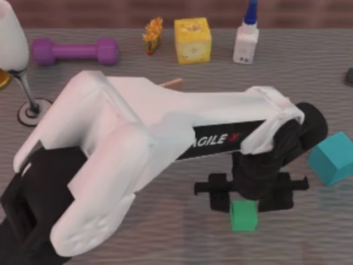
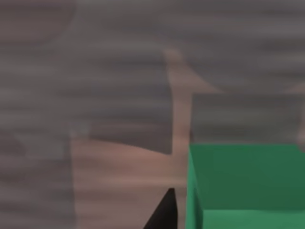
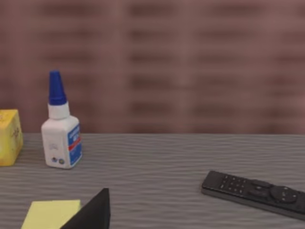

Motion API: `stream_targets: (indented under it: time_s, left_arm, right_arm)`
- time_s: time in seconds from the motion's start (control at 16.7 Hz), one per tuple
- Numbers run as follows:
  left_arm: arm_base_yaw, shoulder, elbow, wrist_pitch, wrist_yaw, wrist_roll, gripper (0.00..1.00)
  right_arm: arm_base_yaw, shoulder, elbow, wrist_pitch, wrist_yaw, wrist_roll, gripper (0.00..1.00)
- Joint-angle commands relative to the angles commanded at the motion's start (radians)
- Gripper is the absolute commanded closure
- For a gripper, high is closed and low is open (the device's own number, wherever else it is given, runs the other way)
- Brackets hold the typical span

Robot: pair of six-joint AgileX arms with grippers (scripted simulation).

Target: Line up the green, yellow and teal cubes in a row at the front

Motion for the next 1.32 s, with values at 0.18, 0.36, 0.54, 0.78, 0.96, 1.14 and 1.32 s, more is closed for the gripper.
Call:
stream_targets:
  time_s: [0.18, 0.36, 0.54, 0.78, 0.96, 1.14, 1.32]
  left_arm:
    - [0.000, 0.000, 0.000, 0.000, 0.000, 0.000, 0.00]
    - [0.000, 0.000, 0.000, 0.000, 0.000, 0.000, 0.00]
    - [0.000, 0.000, 0.000, 0.000, 0.000, 0.000, 0.00]
    - [0.003, -0.004, 0.016, -0.018, 0.000, -0.002, 0.00]
    - [0.010, -0.026, 0.083, -0.115, 0.000, -0.008, 0.00]
    - [0.014, -0.055, 0.153, -0.216, 0.000, -0.008, 0.00]
    - [0.016, -0.065, 0.170, -0.234, -0.001, -0.007, 0.00]
  right_arm:
    - [0.000, 0.000, 0.000, 0.000, 0.000, 0.000, 0.00]
    - [0.000, 0.000, 0.000, 0.000, 0.000, 0.000, 0.00]
    - [0.000, 0.000, 0.000, 0.000, 0.000, 0.000, 0.00]
    - [0.000, 0.000, 0.000, 0.000, 0.000, 0.000, 0.00]
    - [0.000, 0.000, 0.000, 0.000, 0.000, 0.000, 0.00]
    - [0.000, 0.000, 0.000, 0.000, 0.000, 0.000, 0.00]
    - [0.000, 0.000, 0.000, 0.000, 0.000, 0.000, 0.00]
